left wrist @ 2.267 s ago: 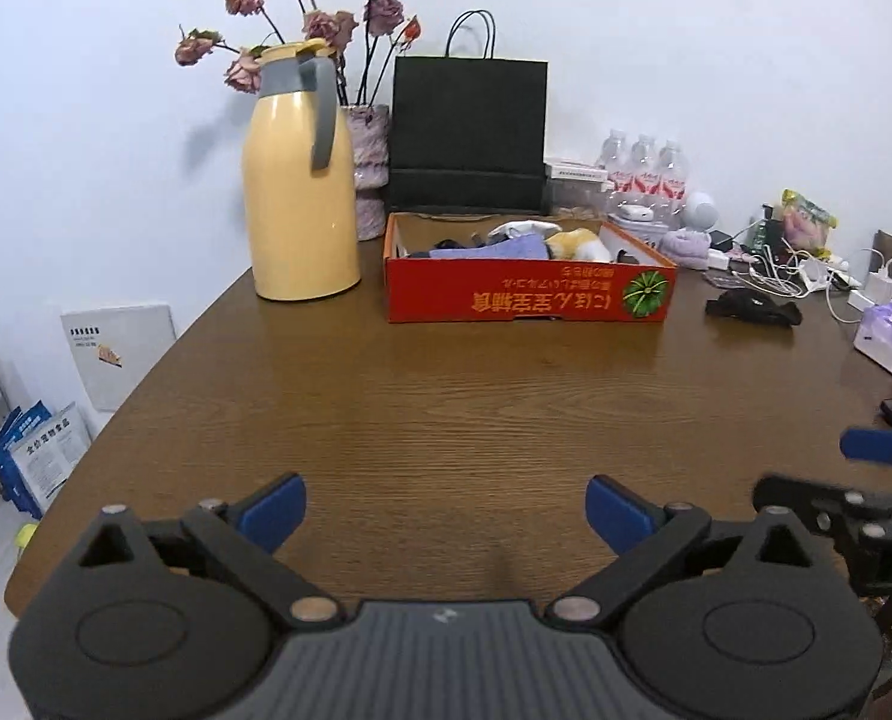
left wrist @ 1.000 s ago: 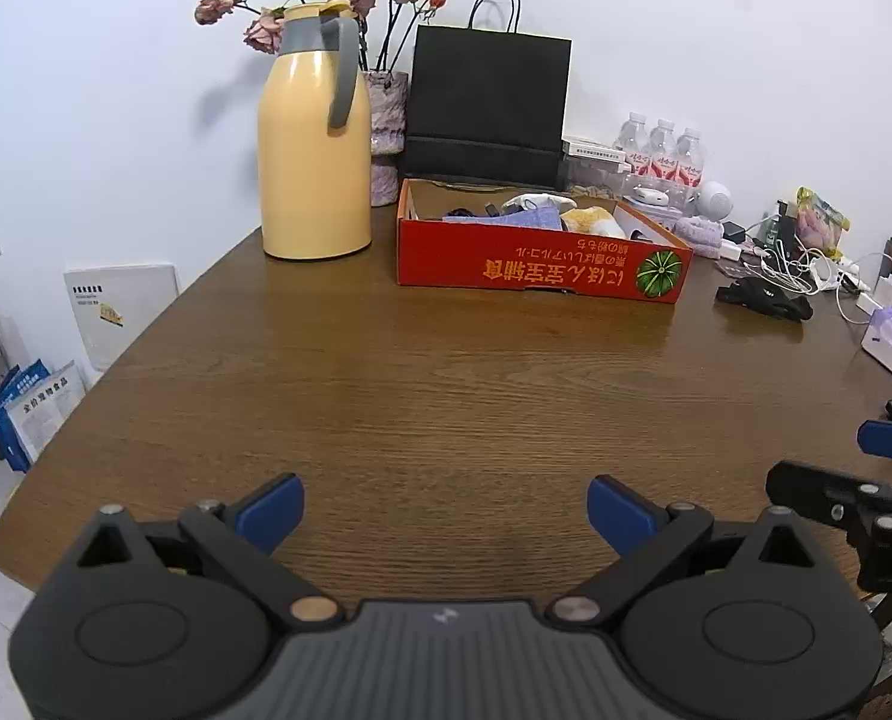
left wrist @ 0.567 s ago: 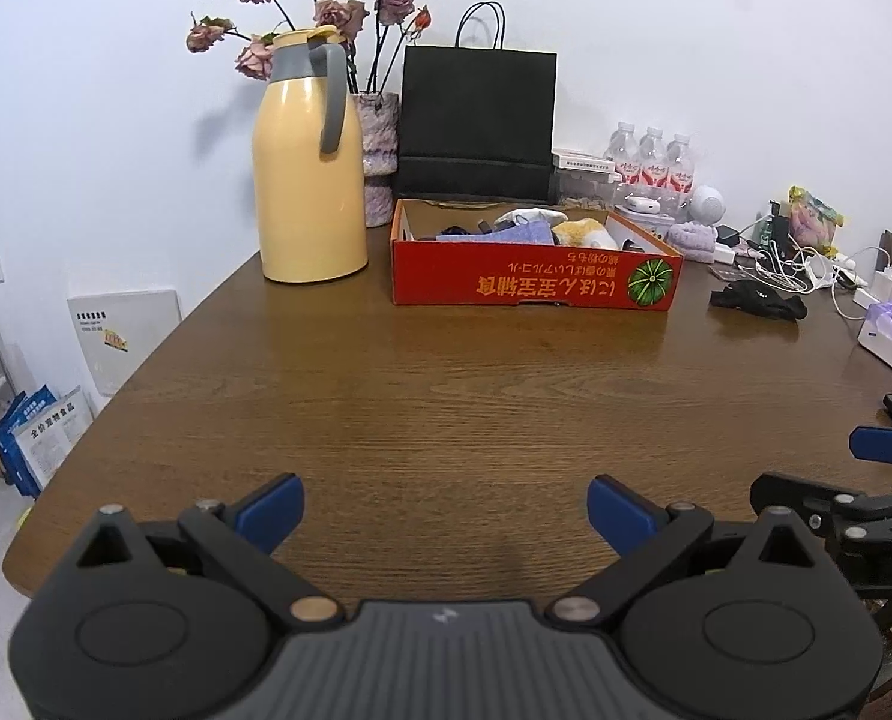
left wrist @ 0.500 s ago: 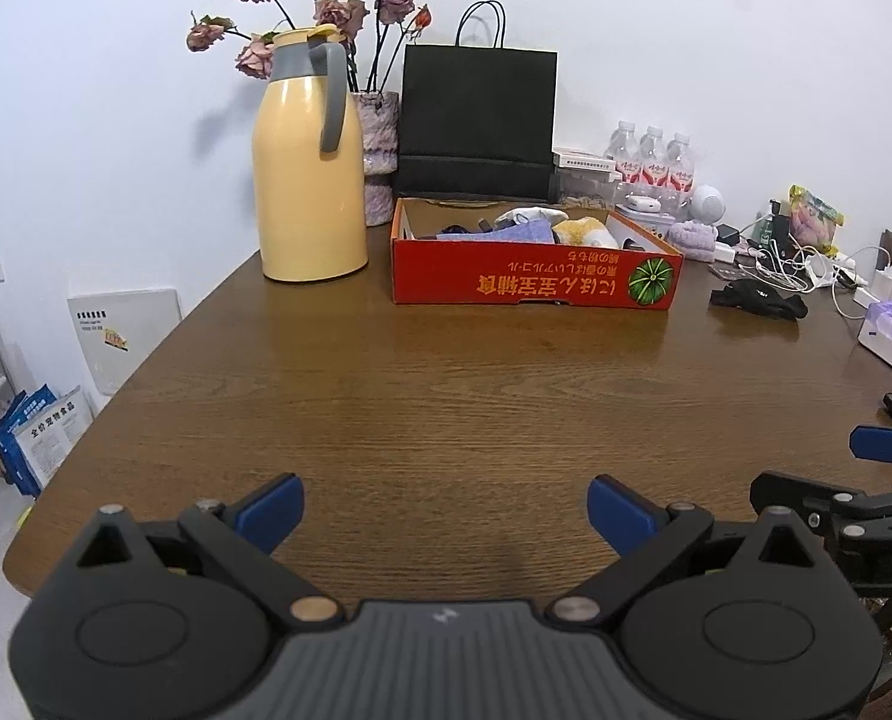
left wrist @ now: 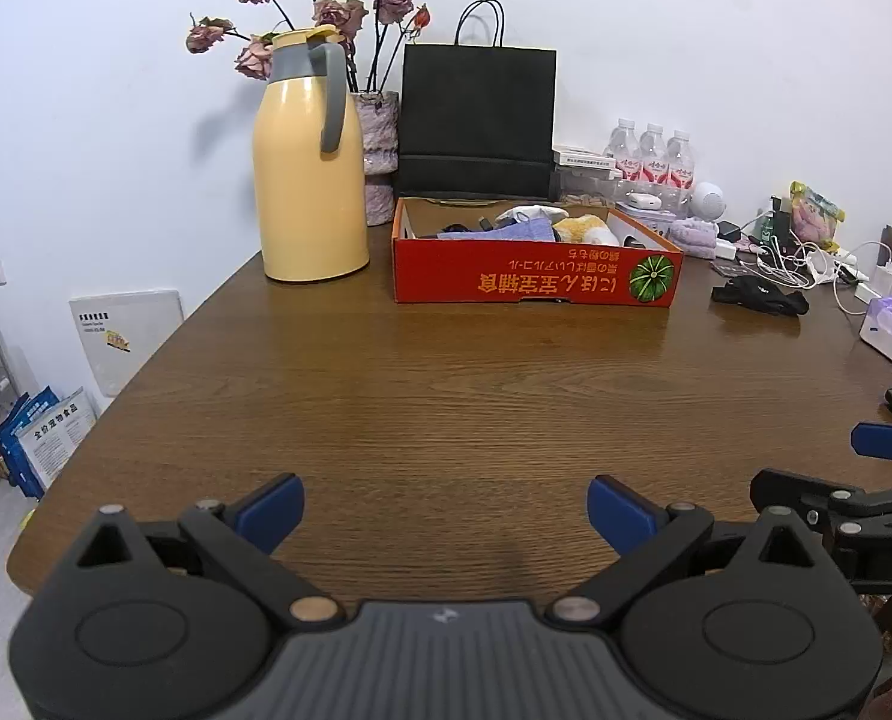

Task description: Organize objects

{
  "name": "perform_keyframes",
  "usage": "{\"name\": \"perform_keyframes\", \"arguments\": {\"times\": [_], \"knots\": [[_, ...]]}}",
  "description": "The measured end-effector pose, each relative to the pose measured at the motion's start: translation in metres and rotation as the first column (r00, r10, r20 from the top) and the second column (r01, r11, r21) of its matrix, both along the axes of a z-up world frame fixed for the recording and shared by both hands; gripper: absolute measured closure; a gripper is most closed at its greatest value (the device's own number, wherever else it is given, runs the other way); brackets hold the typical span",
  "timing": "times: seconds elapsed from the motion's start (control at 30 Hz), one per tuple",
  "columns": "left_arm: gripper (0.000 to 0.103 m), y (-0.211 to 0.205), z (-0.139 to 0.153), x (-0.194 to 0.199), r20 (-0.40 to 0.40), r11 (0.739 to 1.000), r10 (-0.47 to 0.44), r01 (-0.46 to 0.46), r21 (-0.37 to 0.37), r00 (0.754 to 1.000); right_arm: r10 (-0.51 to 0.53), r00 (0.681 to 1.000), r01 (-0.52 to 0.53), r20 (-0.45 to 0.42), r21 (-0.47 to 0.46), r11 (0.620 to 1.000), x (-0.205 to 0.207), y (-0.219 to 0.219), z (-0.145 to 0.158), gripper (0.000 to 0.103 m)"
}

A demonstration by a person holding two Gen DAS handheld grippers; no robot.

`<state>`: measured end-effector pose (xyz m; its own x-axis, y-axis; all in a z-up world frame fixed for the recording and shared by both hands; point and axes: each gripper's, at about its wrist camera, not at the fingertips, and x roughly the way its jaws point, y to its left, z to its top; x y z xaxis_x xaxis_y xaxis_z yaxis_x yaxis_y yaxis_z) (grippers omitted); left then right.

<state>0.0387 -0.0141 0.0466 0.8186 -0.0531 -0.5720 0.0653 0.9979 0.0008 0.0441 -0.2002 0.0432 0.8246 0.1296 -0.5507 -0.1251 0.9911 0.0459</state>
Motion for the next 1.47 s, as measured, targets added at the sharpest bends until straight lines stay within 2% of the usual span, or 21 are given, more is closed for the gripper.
{"name": "perform_keyframes", "arguments": {"times": [0.73,0.97,1.47], "knots": [[0.002,-0.001,-0.003,0.001,-0.01,1.0,-0.007,0.007,0.009,1.0,-0.007,1.0,0.007,-0.009,0.002,1.0,0.002,-0.002,-0.005,0.0],[0.002,-0.002,-0.001,-0.001,0.003,1.0,-0.003,0.003,0.02,1.0,-0.05,0.999,0.05,0.013,0.011,0.999,-0.001,-0.008,-0.003,0.0],[0.002,-0.007,-0.008,0.0,-0.006,0.999,-0.019,0.019,0.03,1.0,-0.076,0.997,0.077,-0.018,0.041,0.996,0.007,-0.017,-0.014,0.0]]}}
